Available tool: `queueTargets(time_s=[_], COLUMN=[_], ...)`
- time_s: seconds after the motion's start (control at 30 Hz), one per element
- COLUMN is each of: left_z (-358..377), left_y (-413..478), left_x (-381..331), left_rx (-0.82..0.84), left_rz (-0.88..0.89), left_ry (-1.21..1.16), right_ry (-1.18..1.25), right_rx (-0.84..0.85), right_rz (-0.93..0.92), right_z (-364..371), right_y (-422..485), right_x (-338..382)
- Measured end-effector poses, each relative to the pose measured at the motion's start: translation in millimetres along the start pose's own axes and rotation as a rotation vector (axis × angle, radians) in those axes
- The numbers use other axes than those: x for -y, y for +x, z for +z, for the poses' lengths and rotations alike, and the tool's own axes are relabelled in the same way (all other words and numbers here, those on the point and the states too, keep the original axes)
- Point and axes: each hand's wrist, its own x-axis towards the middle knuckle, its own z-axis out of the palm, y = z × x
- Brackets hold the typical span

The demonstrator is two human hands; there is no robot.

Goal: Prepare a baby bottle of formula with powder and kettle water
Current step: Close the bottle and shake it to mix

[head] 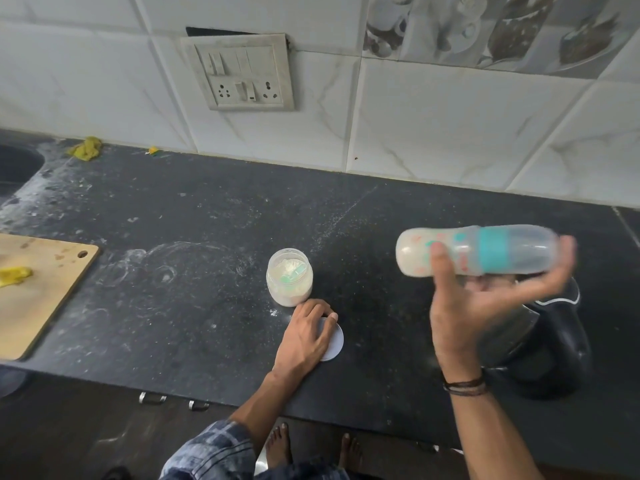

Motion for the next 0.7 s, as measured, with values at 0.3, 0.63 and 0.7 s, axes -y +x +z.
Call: queueTargets(time_s=[0.3, 0.63, 0.7], left_z=[-0.2, -0.5, 0.1], left_y=[1.0, 1.5, 0.1], left_x=[0.1, 0.4, 1.2], left_rx=[0.015, 0.020, 0.012], left_rz=[0.011, 0.015, 0.018], left_ry=[-0.002, 0.005, 0.015], right_ry=[0.133, 0.099, 0.050], right_rx=[0.010, -0.047, -0.027], right_rz=[0.145, 0.039, 0.031], right_z=[1.0, -0.8, 1.4], right_y=[8.9, 14.1, 13.3], right_x=[9.0, 23.3, 20.6])
